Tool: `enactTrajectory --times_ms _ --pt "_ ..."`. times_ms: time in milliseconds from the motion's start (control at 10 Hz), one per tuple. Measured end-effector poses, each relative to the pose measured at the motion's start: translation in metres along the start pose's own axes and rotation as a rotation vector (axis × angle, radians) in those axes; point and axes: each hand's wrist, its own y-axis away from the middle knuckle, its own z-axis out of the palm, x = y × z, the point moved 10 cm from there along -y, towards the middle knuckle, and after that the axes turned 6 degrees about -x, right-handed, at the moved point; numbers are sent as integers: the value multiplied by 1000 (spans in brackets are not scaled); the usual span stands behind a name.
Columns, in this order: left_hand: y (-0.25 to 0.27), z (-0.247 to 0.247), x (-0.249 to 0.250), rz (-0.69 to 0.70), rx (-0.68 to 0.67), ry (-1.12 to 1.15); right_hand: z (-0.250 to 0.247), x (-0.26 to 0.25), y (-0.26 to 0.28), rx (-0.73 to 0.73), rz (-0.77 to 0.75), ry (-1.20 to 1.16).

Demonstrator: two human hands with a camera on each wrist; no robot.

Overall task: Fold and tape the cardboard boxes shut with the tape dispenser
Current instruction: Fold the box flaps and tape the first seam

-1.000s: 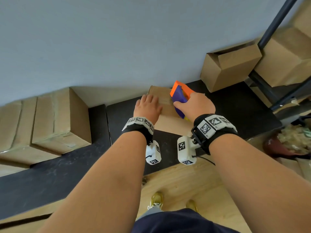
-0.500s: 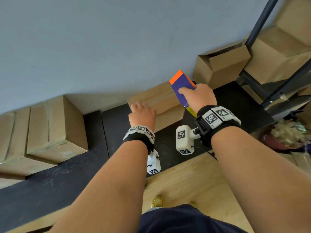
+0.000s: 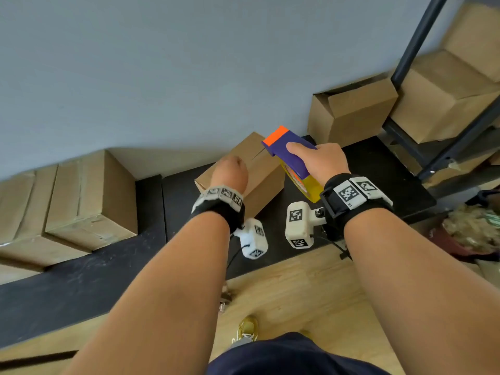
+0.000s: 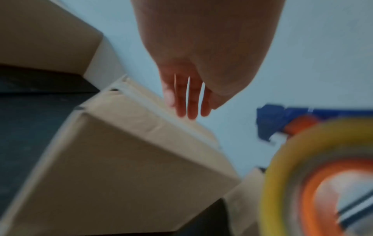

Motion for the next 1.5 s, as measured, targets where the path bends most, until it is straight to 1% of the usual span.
enactTrajectory --times_ms 100,200,300,400,600,700,800,900,1000,1200,1300,1400,1500 --pt "-9 4 25 -98 -148 653 -11 6 2 -49 0 -54" --pt "2 24 41 -233 -345 903 -21 11 6 -129 1 -75" --pt "10 35 50 -229 -407 966 -31 16 8 -173 -2 -43" --pt "17 40 55 -238 -372 1029 -40 26 10 -213 -9 -18" --pt "33 52 70 -223 -431 1046 -52 37 15 -260 -16 -26" --pt "47 56 81 -239 -482 1132 -57 39 19 -293 -23 -21" --pt "55 58 82 -292 -495 1134 -61 43 21 -312 -17 -11" --pt "61 65 77 -362 -495 1063 -64 46 23 -324 -6 -38" --pt "66 69 81 -412 -495 1095 -65 45 23 -317 -10 -34" --pt "61 75 90 -370 -599 1164 -66 54 21 -329 12 -35" --pt "62 76 89 -366 -565 1127 -64 55 21 -339 12 -21" --pt "55 75 74 -384 -423 1087 -61 54 20 -348 1 17" --pt "58 67 75 -413 -385 1002 -59 55 18 -352 3 55"
